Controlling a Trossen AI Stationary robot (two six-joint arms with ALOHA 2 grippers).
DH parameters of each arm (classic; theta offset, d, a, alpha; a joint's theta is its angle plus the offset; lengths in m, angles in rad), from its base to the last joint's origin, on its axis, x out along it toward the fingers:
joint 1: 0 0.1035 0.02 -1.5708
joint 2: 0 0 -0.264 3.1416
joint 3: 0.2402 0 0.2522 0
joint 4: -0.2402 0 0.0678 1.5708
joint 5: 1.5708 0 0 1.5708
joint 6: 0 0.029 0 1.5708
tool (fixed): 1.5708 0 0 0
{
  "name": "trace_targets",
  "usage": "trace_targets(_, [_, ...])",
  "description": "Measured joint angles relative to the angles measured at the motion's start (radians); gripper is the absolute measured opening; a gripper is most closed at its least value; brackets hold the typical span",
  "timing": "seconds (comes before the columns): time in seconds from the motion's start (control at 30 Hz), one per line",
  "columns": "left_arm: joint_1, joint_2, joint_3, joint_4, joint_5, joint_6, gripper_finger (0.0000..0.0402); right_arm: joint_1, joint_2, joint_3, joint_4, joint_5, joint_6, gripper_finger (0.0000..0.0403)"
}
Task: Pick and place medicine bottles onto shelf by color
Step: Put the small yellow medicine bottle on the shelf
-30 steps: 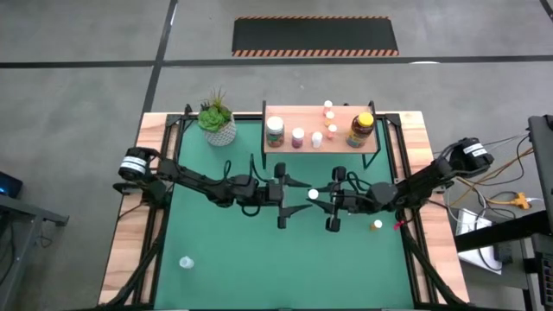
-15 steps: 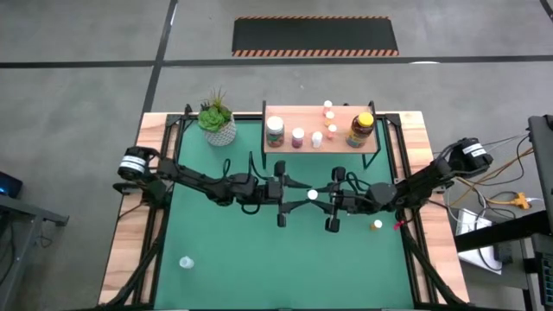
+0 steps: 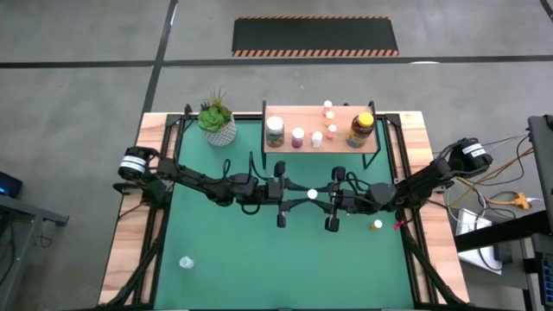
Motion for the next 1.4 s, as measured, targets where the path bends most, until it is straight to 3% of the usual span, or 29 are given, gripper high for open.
trace_targets(0.47, [0.000, 0.000, -0.005, 0.001, 0.000, 0.002, 0.0082, 0.000, 0.000, 0.000, -0.003, 0.000, 0.008, 0.0103])
trace_targets(0.8, [0.000, -0.005, -0.011, 0.000, -0.002, 0.006, 0.0081, 0.001, -0.006, 0.000, -0.010, 0.013, 0.038, 0.0187])
trace_targets(1.0, [0.000, -0.035, -0.055, -0.018, -0.004, 0.007, 0.0081, 0.001, -0.050, 0.000, -0.113, 0.015, 0.112, 0.0219])
trace_targets(1.13, [0.000, -0.081, -0.075, -0.191, -0.004, 0.027, 0.0081, 0.001, -0.139, 0.014, -0.338, 0.016, 0.186, 0.0226])
trace_targets(1.27, [0.000, -0.140, -0.088, -0.450, 0.009, -0.010, 0.0081, 0.001, -0.257, 0.118, -0.820, -0.010, 0.254, 0.0227])
trace_targets(1.4, [-0.001, -0.171, -0.098, -0.586, 0.098, -0.096, 0.0081, 0.001, -0.264, 0.275, -1.206, -0.045, 0.240, 0.0228])
